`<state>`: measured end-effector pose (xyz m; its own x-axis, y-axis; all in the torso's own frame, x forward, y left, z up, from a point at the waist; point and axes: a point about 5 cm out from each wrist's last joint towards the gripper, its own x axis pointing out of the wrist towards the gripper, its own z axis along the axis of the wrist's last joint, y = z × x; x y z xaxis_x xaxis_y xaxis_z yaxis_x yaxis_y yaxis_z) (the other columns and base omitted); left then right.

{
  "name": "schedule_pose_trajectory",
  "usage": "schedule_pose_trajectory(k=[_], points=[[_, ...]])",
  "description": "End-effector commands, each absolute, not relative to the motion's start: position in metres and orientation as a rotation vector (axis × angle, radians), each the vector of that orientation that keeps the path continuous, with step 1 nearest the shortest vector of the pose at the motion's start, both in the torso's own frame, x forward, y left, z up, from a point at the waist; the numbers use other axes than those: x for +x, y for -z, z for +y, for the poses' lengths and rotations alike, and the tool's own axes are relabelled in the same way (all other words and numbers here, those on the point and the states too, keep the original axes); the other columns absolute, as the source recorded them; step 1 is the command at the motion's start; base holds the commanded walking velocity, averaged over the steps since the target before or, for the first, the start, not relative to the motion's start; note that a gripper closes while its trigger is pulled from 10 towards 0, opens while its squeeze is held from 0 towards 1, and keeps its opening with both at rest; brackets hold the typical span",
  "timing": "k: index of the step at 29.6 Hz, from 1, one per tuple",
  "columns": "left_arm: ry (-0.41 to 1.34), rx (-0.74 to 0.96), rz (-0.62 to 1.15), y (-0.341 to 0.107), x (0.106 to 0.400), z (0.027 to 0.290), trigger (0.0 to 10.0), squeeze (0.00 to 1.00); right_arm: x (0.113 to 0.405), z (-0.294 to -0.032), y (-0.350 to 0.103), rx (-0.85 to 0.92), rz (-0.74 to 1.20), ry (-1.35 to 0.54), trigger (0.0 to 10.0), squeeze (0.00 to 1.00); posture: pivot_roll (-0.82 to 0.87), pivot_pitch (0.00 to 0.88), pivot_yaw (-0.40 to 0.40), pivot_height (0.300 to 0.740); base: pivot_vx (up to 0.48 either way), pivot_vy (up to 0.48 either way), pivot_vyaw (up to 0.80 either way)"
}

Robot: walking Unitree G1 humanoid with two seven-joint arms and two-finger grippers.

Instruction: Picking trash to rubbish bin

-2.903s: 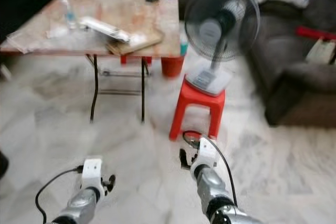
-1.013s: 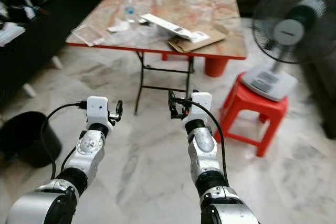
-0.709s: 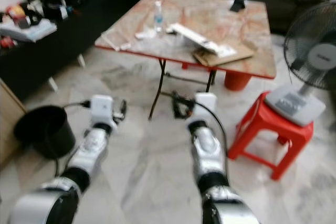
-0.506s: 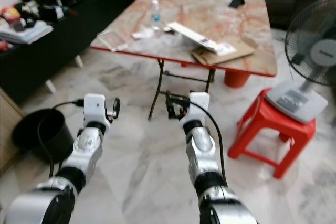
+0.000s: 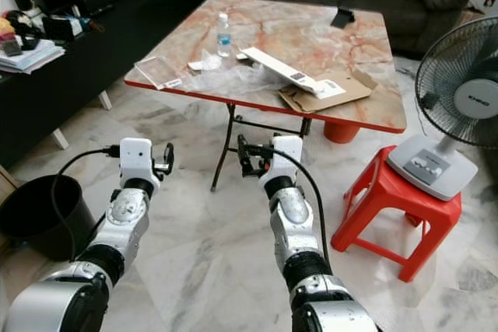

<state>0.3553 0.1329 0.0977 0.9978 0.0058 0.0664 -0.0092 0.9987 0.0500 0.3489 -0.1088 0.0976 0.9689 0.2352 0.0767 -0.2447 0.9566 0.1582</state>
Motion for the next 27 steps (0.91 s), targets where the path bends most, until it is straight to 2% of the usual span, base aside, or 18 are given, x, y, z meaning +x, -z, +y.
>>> schedule_pose_trajectory(k=[1,11,27], points=[[0.005,0.058,-0.075,-0.101,0.357,0.13,10.0,0.0,0.349,-0.11,-0.099,0.167,-0.059,-0.235,10.0,0.0,-0.11,0.016,-0.005,0.74,0.337,0.0,0.0],[0.01,0.064,-0.016,-0.082,0.347,0.131,10.0,0.0,0.349,-0.113,-0.095,0.163,-0.043,-0.222,10.0,0.0,-0.11,0.019,-0.003,0.74,0.335,0.0,0.0],[0.054,0.112,-0.153,-0.102,0.349,0.122,10.0,0.0,0.346,-0.109,-0.096,0.128,-0.07,-0.224,10.0,0.0,-0.11,0.02,-0.001,0.74,0.336,0.0,0.0]])
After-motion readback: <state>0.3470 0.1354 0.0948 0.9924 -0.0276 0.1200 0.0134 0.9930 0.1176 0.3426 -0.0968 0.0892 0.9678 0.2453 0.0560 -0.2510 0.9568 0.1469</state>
